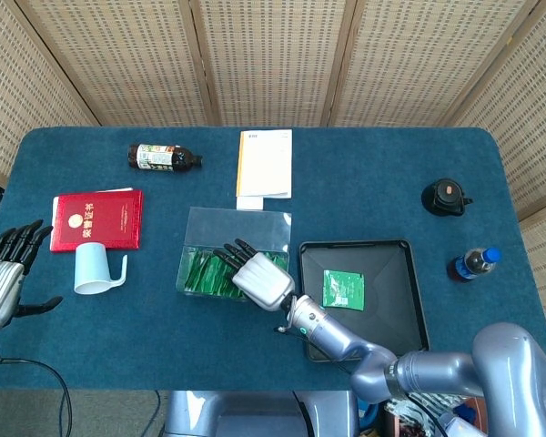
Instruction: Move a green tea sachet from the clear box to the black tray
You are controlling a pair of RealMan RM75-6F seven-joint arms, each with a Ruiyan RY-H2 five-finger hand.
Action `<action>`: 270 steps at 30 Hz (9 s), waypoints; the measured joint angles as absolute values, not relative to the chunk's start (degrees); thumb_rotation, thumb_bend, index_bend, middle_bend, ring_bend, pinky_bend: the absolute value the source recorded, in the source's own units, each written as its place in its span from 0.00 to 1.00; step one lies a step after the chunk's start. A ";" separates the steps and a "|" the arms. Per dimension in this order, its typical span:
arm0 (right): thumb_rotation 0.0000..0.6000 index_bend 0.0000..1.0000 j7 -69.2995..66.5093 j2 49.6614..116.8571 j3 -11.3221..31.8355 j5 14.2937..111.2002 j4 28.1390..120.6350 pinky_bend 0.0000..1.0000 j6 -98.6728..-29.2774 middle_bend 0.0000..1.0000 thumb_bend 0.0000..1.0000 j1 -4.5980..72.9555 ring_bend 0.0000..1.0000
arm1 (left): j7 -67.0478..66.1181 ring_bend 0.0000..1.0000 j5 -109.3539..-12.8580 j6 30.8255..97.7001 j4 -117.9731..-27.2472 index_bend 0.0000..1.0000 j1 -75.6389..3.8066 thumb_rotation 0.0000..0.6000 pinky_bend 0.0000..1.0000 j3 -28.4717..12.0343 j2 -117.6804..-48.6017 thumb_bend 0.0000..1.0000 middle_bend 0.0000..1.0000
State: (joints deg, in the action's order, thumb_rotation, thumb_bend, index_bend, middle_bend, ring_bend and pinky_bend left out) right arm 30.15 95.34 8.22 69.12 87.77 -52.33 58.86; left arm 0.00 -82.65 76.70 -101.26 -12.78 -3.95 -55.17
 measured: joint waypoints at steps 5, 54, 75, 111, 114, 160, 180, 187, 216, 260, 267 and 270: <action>1.00 0.48 30.30 94.85 7.31 72.02 87.05 0.13 -52.35 0.11 0.55 58.79 0.00 | 0.05 0.00 -82.77 76.60 -101.21 0.00 -12.82 1.00 0.00 -3.88 -55.17 0.02 0.00; 1.00 0.52 29.03 97.08 7.29 79.89 81.20 0.16 -53.32 0.13 0.55 57.09 0.00 | 1.35 0.00 -82.94 76.15 -101.12 0.00 -13.02 1.00 0.00 -3.71 -54.72 0.02 0.00; 1.00 0.53 28.03 97.38 7.44 80.57 79.72 0.16 -53.58 0.14 0.55 55.84 0.00 | 1.03 0.00 -82.75 75.89 -101.26 0.00 -13.11 1.00 0.00 -3.65 -54.73 0.02 0.00; 1.00 0.57 26.62 96.23 7.60 81.69 79.06 0.18 -54.55 0.15 0.55 54.02 0.00 | 0.98 0.00 -82.58 75.52 -101.25 0.00 -13.28 1.00 0.00 -3.61 -54.76 0.02 0.00; 1.00 0.57 26.76 96.18 7.88 81.67 78.97 0.18 -54.72 0.15 0.55 53.98 0.00 | 1.03 0.00 -82.53 75.54 -101.28 0.00 -13.28 1.00 0.00 -3.65 -54.75 0.02 0.00; 1.00 0.61 27.74 96.83 8.89 80.62 77.87 0.19 -53.56 0.16 0.55 54.16 0.00 | 1.40 0.00 -82.42 75.45 -101.21 0.00 -13.38 1.00 0.00 -3.71 -54.57 0.02 0.00; 1.00 0.68 26.77 97.68 8.87 81.36 77.31 0.20 -54.07 0.17 0.62 54.20 0.00 | 1.43 0.00 -82.32 75.36 -101.20 0.00 -13.43 1.00 0.00 -3.76 -54.56 0.02 0.00; 1.00 0.68 26.09 97.94 9.09 81.63 77.30 0.20 -54.36 0.17 0.67 54.26 0.00 | 1.49 0.00 -82.25 75.41 -101.17 0.00 -13.41 1.00 0.00 -3.80 -54.56 0.02 0.00; 1.00 0.68 29.90 91.55 10.60 82.78 87.49 0.20 -57.97 0.18 0.70 52.98 0.00 | 2.69 0.00 -82.11 75.19 -100.77 0.00 -13.51 1.00 0.00 -3.92 -54.23 0.02 0.00; 1.00 0.69 21.15 68.06 -2.51 97.29 91.75 0.21 -76.10 0.19 0.70 31.04 0.00 | 0.25 0.00 -84.73 77.87 -102.21 0.00 -12.17 1.00 0.00 -3.01 -54.65 0.02 0.00; 1.00 0.08 16.91 69.37 -3.95 99.25 87.03 0.20 -78.53 0.02 0.35 27.84 0.00 | -0.57 0.00 -84.47 77.72 -102.34 0.00 -12.22 1.00 0.00 -3.03 -54.91 0.02 0.00; 1.00 0.00 18.39 69.25 -3.57 99.19 87.96 0.15 -79.32 0.00 0.07 27.02 0.00 | -0.71 0.00 -84.35 77.65 -102.33 0.00 -12.24 1.00 0.00 -3.05 -54.96 0.02 0.00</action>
